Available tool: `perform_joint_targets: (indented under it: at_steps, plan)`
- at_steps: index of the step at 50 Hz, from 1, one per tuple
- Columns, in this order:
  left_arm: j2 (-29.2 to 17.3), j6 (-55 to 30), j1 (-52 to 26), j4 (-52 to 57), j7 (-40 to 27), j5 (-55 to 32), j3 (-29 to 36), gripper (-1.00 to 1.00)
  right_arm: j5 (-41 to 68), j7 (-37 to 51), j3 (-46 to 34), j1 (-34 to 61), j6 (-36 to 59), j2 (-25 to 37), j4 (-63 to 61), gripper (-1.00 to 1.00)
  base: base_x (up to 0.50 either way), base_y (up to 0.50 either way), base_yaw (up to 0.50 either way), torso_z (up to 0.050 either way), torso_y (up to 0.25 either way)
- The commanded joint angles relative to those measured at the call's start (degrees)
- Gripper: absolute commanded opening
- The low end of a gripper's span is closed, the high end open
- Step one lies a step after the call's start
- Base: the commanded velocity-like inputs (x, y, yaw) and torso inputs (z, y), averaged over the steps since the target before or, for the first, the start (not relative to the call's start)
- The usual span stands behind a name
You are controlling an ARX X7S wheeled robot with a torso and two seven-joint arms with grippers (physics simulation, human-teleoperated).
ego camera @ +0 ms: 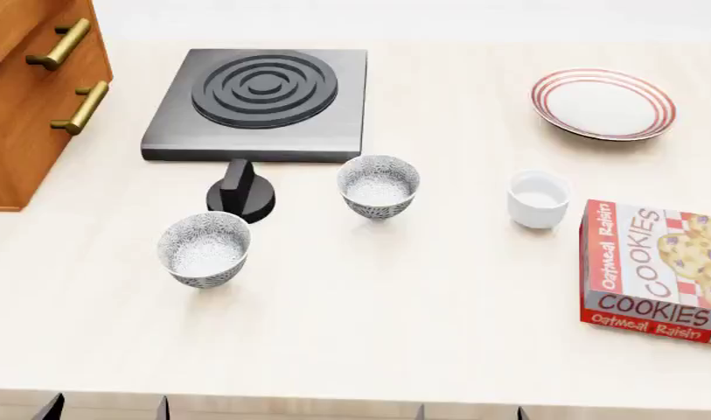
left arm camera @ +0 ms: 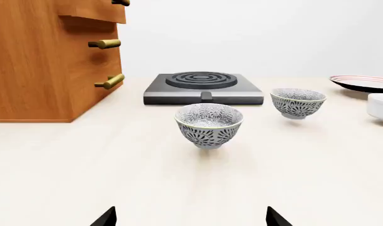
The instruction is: Pick the akita bowl next to the ramekin and place it on the plate.
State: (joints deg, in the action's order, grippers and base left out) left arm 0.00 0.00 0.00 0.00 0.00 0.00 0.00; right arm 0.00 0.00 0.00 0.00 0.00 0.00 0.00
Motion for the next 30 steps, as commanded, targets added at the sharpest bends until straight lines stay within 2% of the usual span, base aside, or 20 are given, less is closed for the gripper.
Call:
perform_joint_targets:
  at_steps: [1, 16, 30]
  plan:
    - [-0.84, 0.03, 0.05, -0.05, -1.24, -0.92, 1.02, 1.00, 0.74, 1.45, -1.03, -0.03, -0.06, 0.85, -0.02, 1.00, 0.00, 0.00, 0.00, 0.000, 0.000]
    - [-3.18, 0.81, -0.02, -0.30, -4.05, -2.77, 3.75, 1.00, 2.54, 4.28, -3.72, 0.48, -0.28, 3.09, 0.82, 1.00, 0.00, 0.00, 0.00, 0.000, 0.000]
    - [-5.15, 4.30, 1.44, 1.26, -3.91, -3.02, 5.81, 1.00, 2.06, 6.44, -5.10, -0.13, -0.18, 4.68, -2.20, 1.00, 0.00, 0.00, 0.00, 0.000, 0.000]
